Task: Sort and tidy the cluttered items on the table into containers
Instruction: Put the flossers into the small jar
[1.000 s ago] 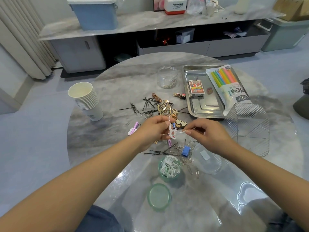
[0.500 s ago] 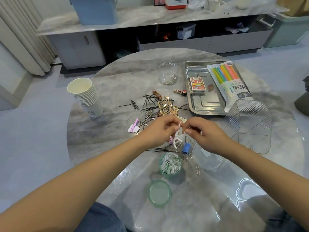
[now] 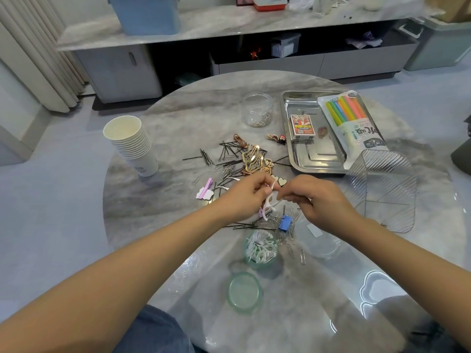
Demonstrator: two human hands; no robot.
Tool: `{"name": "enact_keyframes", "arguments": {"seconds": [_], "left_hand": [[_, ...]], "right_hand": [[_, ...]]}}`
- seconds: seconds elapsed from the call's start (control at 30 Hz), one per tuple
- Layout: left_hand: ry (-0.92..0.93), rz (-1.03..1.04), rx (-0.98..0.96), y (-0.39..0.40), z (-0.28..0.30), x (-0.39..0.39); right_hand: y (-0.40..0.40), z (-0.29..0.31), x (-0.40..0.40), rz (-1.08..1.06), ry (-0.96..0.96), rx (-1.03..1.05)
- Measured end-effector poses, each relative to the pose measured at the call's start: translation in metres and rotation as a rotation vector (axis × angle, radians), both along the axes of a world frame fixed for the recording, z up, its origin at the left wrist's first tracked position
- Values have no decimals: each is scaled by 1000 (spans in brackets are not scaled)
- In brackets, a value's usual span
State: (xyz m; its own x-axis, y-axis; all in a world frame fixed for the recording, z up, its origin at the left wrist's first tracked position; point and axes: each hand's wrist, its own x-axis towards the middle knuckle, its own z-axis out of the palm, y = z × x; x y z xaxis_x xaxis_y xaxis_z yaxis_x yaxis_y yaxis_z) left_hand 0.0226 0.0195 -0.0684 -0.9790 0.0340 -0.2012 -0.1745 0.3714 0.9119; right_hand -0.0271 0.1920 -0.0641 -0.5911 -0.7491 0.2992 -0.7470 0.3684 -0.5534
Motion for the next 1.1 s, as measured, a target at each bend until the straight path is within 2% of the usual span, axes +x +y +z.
{"name": "enact_keyframes", "arguments": {"seconds": [0.13,0.27,0.43,0.6,0.77,0.97,1.1], "left_hand": [[55,-52,1,3,3,3],[102,-3,37,6,-2,4],[32,80,217,5,-1,2],[-51,110,427,3,5,2],[-105,126,567,6,1,3],[-139,120,624,0,5,1],[-206,23,726,-9,8,3]], "right_hand": [[0,3,-4,23,4,80],[0,9,-7,-2,-41,162],[1,10,-8,-112,-372,74],[0,10,-7,-110,-633,-46],[-1,10,-5,-77,-787,-111],[-4,4,1,-65,-873,-155],[-3,5,0,-41,-1107,-183]]}}
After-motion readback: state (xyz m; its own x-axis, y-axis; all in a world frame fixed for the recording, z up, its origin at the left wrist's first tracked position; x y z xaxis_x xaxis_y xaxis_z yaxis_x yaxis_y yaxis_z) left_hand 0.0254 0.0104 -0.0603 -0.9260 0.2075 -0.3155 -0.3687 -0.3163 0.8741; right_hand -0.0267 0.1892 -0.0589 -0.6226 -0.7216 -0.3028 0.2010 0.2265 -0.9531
